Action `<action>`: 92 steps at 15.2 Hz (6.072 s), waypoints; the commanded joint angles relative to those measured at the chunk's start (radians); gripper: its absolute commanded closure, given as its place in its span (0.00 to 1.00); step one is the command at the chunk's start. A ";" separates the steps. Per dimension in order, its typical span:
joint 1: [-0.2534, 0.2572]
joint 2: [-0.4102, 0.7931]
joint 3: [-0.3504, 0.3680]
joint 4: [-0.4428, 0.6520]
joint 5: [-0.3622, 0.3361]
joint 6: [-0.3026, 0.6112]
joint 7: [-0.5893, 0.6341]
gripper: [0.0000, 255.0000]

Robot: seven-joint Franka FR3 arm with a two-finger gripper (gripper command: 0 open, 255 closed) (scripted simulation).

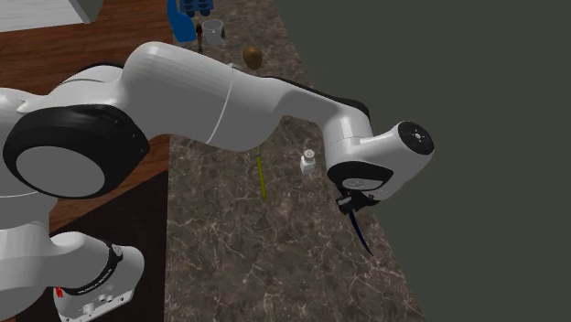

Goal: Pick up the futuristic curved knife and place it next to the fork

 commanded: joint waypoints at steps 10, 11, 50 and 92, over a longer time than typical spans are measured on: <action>0.002 -0.014 -0.004 0.004 -0.006 -0.018 0.004 1.00; 0.003 -0.021 -0.006 0.007 -0.009 -0.027 0.006 1.00; 0.283 -0.599 -0.034 -0.468 -0.237 -0.061 0.297 1.00; 0.518 -0.867 0.243 -1.104 -0.271 0.362 0.794 1.00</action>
